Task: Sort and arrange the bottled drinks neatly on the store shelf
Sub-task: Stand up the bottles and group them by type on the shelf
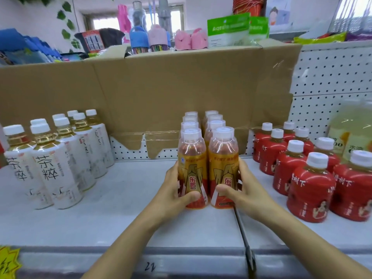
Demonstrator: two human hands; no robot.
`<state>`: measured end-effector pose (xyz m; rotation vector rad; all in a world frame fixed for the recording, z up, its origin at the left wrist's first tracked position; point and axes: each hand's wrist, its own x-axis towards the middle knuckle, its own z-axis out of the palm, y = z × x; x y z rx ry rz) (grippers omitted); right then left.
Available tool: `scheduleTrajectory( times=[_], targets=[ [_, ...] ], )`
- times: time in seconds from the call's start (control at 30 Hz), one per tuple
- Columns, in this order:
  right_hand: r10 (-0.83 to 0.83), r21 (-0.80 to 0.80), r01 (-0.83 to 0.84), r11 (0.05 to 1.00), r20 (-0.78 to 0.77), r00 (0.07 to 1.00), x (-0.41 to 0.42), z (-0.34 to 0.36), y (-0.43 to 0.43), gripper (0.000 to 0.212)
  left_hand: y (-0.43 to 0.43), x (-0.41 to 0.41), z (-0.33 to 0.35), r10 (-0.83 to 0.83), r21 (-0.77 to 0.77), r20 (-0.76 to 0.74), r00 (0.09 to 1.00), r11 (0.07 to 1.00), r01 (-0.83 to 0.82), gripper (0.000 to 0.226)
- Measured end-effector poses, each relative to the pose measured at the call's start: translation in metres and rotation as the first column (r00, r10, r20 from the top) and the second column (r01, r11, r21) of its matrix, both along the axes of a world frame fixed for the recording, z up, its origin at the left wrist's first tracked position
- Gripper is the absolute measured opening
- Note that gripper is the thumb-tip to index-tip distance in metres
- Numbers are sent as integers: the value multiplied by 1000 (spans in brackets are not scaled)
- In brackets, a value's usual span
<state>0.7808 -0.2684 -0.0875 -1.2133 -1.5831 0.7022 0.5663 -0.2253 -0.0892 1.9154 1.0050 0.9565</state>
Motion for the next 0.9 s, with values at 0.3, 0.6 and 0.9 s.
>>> scheduleTrajectory(
  times=[0.3,0.6,0.9],
  targets=[
    [-36,-191,-54,980,-437,899,-1,33,43,89,28,25,43,136,-321,428,893,947,9,83],
    [-27,-192,-55,980,-398,917,-8,33,33,70,19,28,42,-11,-272,464,886,950,155,71],
    [62,-82,-67,994,-54,997,2,-2,-1,75,9,-4,8,-201,-21,94,975,979,204,96]
  ],
)
